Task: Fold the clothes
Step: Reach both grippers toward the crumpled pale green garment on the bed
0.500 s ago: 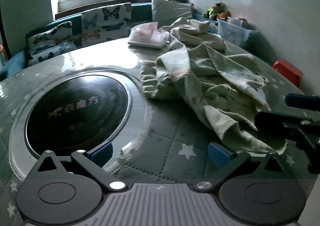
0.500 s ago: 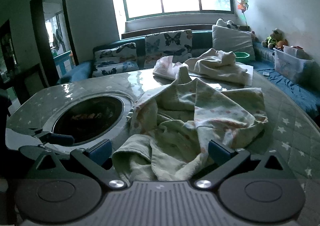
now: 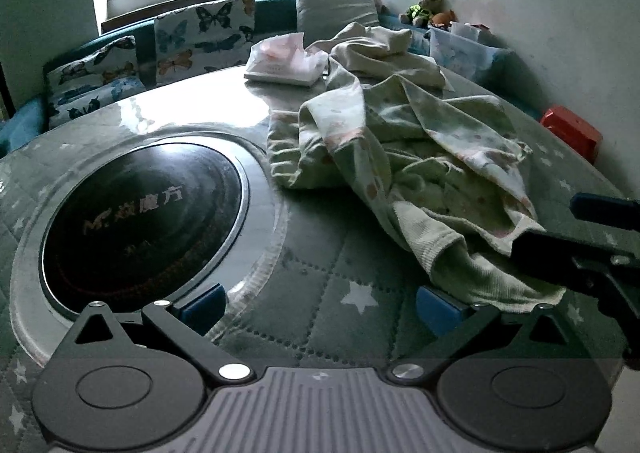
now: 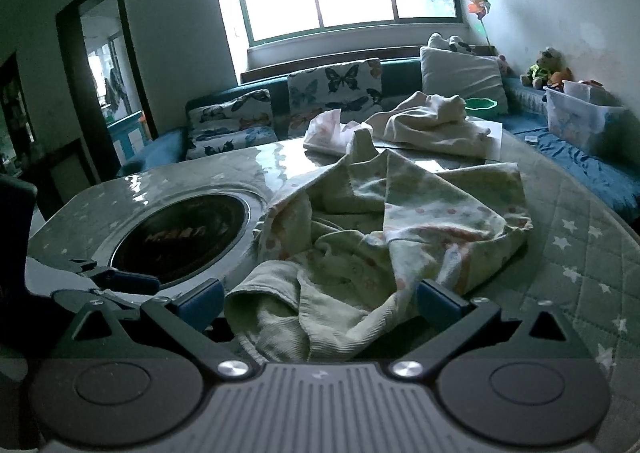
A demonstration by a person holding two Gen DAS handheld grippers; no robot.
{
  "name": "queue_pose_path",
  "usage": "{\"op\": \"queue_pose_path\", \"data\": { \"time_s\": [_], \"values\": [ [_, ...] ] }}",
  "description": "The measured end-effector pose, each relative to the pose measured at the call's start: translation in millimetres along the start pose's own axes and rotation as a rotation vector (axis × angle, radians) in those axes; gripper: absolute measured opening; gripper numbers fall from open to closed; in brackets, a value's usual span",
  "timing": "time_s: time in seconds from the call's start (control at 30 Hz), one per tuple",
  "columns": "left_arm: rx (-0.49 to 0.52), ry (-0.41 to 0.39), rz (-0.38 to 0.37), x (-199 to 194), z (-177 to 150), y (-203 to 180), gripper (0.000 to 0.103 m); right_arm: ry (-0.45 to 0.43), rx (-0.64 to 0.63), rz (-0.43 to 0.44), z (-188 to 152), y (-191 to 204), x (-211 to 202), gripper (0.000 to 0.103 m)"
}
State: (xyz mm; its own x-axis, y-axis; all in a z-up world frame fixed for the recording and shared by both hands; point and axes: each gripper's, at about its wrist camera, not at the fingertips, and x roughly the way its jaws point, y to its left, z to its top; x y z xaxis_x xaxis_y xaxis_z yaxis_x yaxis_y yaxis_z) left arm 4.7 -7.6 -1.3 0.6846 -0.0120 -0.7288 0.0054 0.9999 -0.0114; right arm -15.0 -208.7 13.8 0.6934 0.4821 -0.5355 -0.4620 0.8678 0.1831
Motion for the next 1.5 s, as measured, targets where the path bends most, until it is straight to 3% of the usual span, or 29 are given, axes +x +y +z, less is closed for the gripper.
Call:
{"op": "queue_pose_path", "data": {
  "time_s": [0.47,1.0,1.5],
  "values": [
    [-0.031,-0.017,0.003,1,16,12,0.103,0.027,0.039,-0.024,7,-11,8,0.103],
    [0.001,-0.011,-0.004,16,36,4,0.100,0.087,0.035,-0.061,13,-22,28,0.103],
    [0.056,-0.031,-0.010,37,72,-8,0.086,0.120,0.000,-0.138,19,-31,50,0.103]
  ]
}}
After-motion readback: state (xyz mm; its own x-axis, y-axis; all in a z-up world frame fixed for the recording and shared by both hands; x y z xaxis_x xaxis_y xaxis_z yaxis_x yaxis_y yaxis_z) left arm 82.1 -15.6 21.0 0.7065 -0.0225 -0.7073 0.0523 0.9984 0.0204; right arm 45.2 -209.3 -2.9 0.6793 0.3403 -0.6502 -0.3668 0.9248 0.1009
